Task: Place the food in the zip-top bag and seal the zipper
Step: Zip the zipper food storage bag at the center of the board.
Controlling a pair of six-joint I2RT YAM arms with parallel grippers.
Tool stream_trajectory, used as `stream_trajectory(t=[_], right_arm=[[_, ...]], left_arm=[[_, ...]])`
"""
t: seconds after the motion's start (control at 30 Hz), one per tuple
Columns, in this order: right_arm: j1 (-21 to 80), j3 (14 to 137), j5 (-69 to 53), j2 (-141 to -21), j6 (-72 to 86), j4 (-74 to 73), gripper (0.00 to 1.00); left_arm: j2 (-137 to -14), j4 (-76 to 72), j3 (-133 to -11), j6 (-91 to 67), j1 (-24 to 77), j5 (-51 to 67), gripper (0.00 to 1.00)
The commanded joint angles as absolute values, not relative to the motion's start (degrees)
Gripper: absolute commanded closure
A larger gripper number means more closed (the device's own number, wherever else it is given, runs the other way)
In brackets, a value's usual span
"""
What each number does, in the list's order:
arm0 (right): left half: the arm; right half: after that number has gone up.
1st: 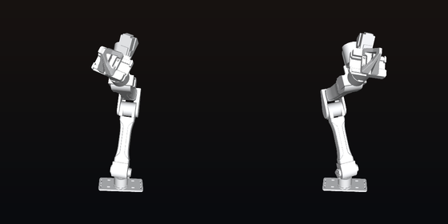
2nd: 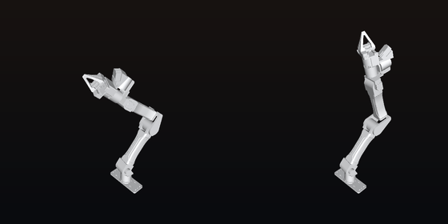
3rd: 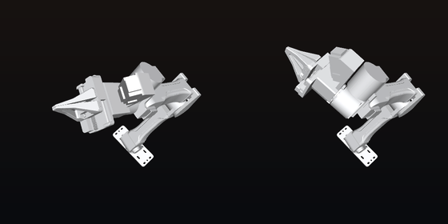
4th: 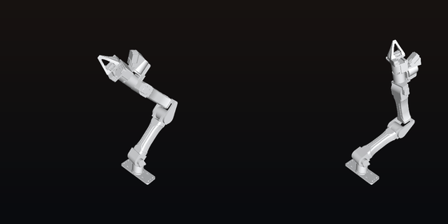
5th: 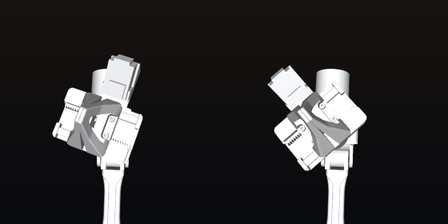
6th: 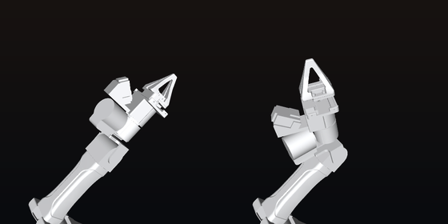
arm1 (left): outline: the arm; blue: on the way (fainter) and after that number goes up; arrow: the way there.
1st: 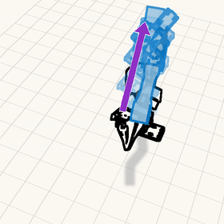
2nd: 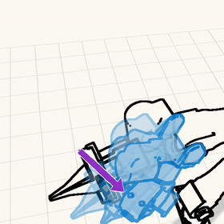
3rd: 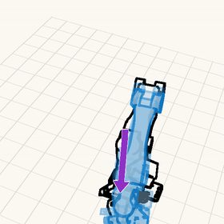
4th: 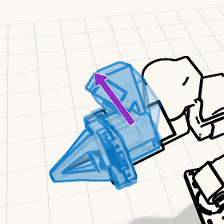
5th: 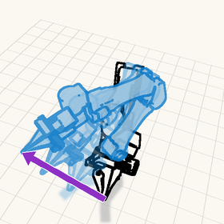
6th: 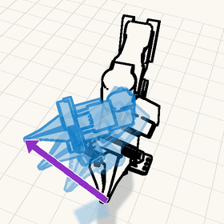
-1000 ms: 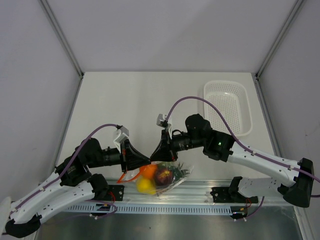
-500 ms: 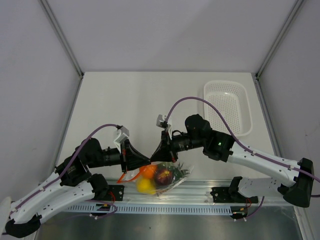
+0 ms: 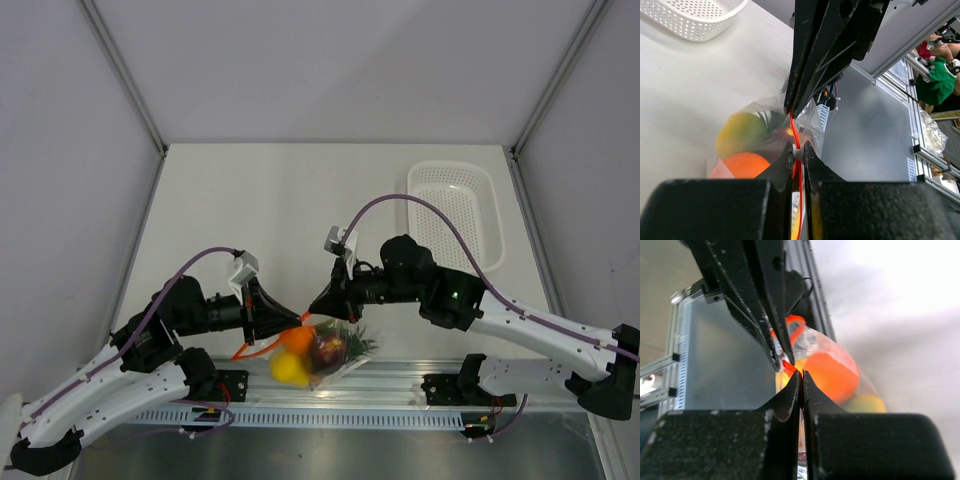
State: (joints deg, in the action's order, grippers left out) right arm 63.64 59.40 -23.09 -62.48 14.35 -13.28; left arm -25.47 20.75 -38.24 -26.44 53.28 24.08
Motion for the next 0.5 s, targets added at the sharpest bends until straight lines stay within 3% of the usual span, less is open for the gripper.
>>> stream_trajectory(t=[0.0,0.33,0.47], right_arm=[[62.4,60.6,-13.4,-59.6,11.5,-16.2,1.00],[61.1,59.9,-12.9,-55.9,11.0,-17.1,1.00],[60.3,59.0,-22.5,-54.1,9.8,-15.2,0.98]], left_arm=[[-24.7,20.4,-41.1,-26.3,53.4,25.9,0.99],[-24.2,21.8,-41.3,-26.0,53.4,25.7,1.00],[-24.5,22.0,-41.6,-26.0,53.4,26.1,1.00]])
